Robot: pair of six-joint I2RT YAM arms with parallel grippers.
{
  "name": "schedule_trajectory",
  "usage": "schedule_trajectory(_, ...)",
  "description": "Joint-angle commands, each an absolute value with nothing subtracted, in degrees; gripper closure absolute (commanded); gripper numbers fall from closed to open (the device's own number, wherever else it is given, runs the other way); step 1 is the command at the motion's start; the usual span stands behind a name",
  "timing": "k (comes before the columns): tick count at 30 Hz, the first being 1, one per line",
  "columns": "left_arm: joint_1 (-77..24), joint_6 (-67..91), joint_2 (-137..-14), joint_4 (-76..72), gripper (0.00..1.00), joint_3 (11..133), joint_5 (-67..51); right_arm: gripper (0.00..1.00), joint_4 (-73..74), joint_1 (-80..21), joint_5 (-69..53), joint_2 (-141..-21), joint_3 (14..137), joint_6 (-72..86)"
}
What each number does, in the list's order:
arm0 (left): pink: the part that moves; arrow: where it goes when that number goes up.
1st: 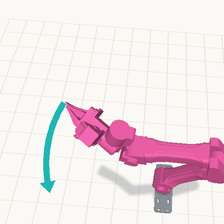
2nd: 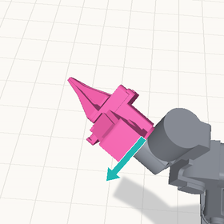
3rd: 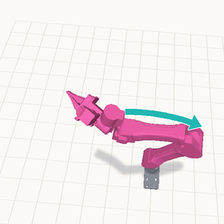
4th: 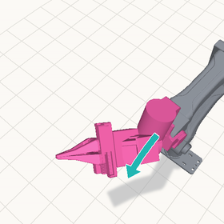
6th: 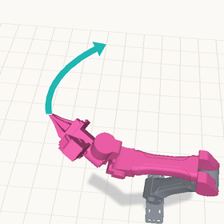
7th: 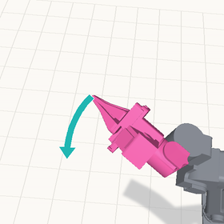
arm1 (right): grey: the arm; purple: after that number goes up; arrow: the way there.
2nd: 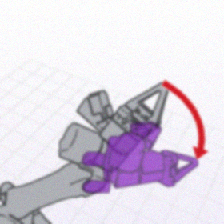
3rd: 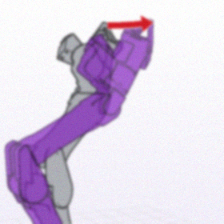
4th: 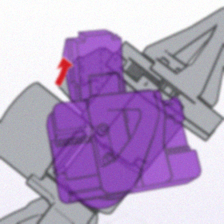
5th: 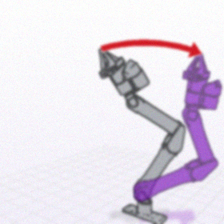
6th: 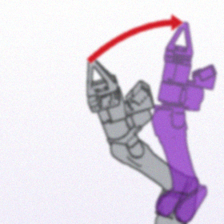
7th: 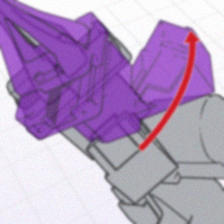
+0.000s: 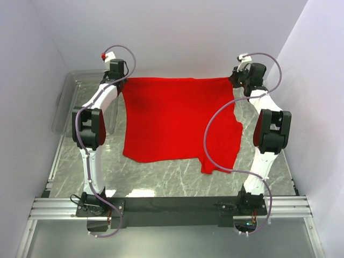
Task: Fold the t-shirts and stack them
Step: Flatten out the T-shirt at the center of the board.
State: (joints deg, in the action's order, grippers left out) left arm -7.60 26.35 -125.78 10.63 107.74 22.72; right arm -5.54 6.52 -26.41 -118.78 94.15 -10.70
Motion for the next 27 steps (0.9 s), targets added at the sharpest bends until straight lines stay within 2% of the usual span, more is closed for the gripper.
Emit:
schedule_trajectory(1, -6.51, 25.05, -125.07, 8.61, 0.99, 108.46, 21.81, 1.00, -7.30, 7.21, -28.91, -117.78, 98.95, -8.70)
schedule_trajectory(6, -6.50, 24.96, -124.27, 7.82, 0.99, 107.40, 20.48, 1.00, -7.29, 7.47, -26.90, -114.44, 96.16, -9.31)
schedule_trajectory(9, -6.50, 25.75, -124.63, 8.09, 0.99, 108.02, 20.40, 1.00, -5.02, 6.68, -23.83, -116.36, 98.51, -11.25)
schedule_trajectory(15, -6.50, 26.02, -122.34, 6.06, 0.99, 105.55, 21.35, 1.00, -10.36, 3.52, -17.68, -118.91, 97.65, -13.79)
schedule_trajectory(22, -6.07, 24.70, -123.05, 7.12, 0.99, 105.29, 22.59, 1.00, -15.64, 0.26, -13.89, -125.67, 102.21, -19.94)
schedule_trajectory(27, -5.80, 24.08, -124.45, 6.59, 0.99, 106.52, 20.66, 1.00, -13.71, 0.26, -12.48, -130.25, 108.27, -22.23)
